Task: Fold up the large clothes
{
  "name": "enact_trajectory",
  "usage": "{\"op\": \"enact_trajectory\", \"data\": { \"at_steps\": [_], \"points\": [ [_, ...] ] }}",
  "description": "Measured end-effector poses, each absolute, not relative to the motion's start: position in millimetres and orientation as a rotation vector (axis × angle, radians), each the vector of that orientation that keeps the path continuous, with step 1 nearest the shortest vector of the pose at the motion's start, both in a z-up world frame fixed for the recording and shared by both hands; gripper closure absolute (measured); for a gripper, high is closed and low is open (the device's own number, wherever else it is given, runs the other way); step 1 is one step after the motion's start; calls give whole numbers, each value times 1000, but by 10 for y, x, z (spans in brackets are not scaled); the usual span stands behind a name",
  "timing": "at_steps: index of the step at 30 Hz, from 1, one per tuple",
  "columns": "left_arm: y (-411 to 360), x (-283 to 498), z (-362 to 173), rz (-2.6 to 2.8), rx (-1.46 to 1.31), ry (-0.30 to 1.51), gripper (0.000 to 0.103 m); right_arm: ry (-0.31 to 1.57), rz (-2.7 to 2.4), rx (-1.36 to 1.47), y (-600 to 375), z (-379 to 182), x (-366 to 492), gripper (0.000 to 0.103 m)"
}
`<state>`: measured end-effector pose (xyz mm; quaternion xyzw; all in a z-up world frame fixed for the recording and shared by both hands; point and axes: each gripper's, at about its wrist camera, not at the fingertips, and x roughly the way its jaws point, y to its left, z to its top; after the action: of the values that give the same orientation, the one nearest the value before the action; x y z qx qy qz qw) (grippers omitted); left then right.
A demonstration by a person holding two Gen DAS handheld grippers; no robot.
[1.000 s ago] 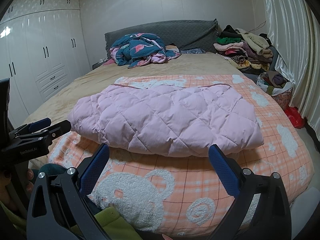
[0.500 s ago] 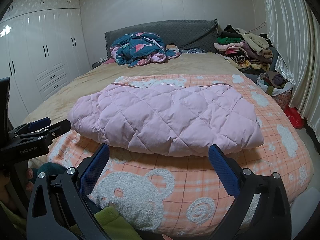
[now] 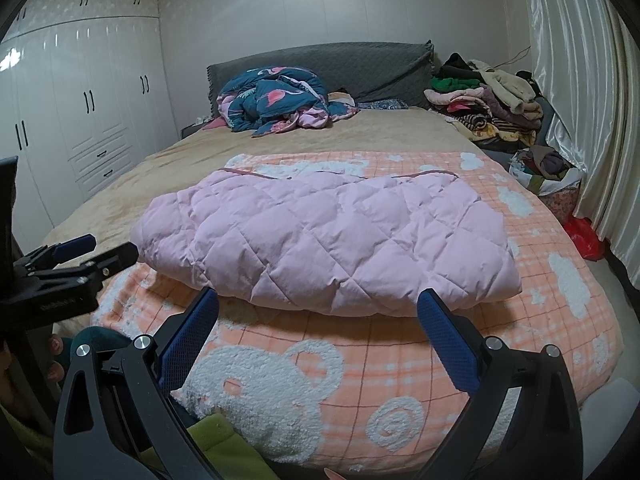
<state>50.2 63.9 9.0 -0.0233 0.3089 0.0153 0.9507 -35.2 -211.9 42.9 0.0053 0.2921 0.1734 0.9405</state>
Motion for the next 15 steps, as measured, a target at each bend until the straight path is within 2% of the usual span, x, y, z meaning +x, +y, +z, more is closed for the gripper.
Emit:
{"op": "enact_trajectory", "data": {
  "at_steps": [10,15],
  "points": [
    [727,563,13,59,-74,653,9,582,283,96,-2487,414,-301,4],
    [1279,816,-47,170,-139,669,9,599,-58,165,-3548,102,-98,4]
  ]
}}
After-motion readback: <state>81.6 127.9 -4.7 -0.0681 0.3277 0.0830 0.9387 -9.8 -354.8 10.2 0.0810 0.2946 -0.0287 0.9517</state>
